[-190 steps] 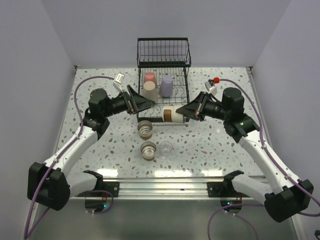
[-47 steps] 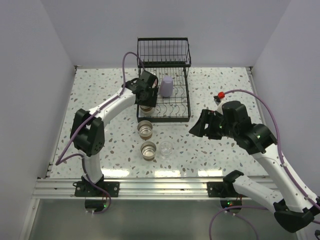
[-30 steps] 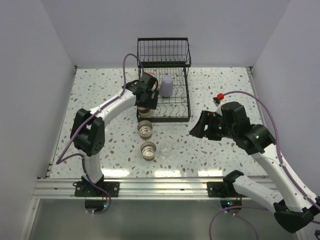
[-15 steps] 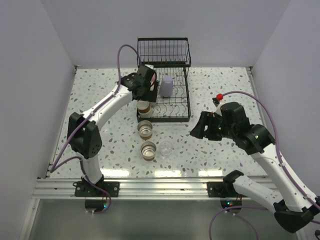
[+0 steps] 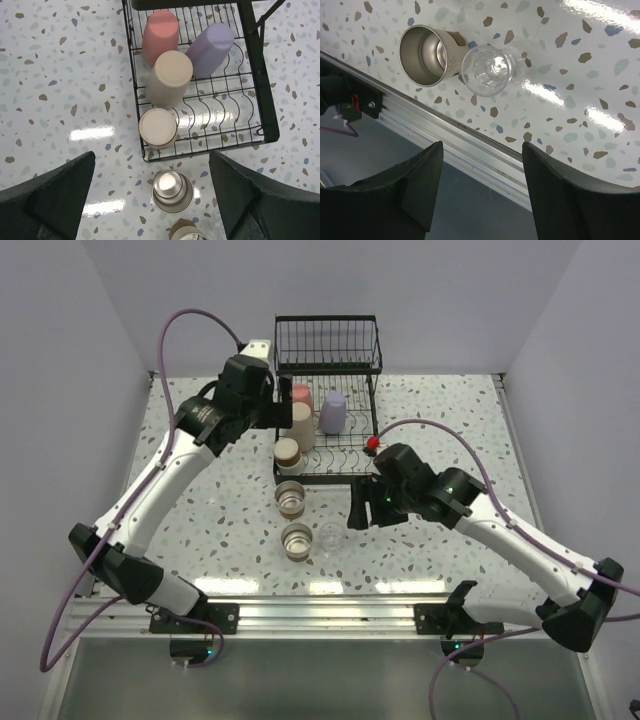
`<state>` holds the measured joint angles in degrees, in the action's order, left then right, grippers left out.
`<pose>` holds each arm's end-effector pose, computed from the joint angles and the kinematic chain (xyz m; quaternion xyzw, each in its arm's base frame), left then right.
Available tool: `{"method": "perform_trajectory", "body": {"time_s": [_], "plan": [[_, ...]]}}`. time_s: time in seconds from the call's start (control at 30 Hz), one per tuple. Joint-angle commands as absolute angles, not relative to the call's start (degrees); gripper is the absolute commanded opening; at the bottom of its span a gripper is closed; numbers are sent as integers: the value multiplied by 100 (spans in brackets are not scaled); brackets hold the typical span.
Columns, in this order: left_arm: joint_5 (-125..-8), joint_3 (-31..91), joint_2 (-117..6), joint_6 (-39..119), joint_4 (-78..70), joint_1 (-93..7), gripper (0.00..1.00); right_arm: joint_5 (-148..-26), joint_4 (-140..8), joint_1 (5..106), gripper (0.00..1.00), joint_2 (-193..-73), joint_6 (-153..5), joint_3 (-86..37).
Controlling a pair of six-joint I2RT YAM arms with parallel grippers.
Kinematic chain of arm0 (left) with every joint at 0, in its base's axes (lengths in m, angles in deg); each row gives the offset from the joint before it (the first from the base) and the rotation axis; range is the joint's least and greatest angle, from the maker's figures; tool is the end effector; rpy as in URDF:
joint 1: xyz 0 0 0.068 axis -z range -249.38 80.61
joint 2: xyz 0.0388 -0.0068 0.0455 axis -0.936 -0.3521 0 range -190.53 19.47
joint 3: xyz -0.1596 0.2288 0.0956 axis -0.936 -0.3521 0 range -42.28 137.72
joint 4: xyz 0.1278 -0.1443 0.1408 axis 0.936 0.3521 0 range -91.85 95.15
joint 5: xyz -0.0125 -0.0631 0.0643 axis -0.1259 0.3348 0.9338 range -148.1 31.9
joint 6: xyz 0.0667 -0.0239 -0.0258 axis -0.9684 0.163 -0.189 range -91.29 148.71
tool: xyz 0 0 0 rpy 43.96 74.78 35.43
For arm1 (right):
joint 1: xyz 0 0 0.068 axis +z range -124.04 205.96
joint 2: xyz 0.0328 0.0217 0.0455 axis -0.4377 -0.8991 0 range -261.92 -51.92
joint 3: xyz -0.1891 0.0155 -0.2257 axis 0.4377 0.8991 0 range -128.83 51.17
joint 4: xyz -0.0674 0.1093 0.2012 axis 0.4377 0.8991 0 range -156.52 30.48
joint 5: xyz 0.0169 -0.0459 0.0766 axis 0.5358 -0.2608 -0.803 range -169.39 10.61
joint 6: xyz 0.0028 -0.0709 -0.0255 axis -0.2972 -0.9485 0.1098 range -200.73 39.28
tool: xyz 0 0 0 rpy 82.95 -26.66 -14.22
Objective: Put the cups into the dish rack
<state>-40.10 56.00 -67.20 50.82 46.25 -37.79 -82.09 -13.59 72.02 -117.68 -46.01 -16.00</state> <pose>0.2791 -0.1486 0.4229 0.0027 0.8848 -0.0762 0.4598 0.1414 0.1510 0.3327 -0.1010 0.9385 0.2305 0.2365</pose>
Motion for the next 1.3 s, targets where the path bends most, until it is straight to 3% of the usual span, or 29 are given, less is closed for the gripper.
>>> {"method": "perform_trajectory", "body": {"time_s": [0.0, 0.3, 0.77, 1.13, 1.27], "plan": [[-4078, 5204, -6255, 5261, 4808, -3757, 98, -7982, -1588, 7438, 68, -12179, -4662, -1844], [-4193, 3974, -5331, 5586, 4799, -3766, 97, -8141, -2028, 7631, 67, -13189, -4759, -2019], [-4184, 3709, -5093, 5675, 4843, -3757, 96, -8343, -2512, 7992, 64, -14086, -4733, -2098], [-4123, 3761, -5137, 5482, 4895, -3766, 96, -8396, -2723, 8036, 55, -14605, -4785, -2072], [-4122, 3805, -5198, 5420, 4887, -3766, 96, -8378, -2749, 8036, 47, -14710, -4794, -2081]]}}
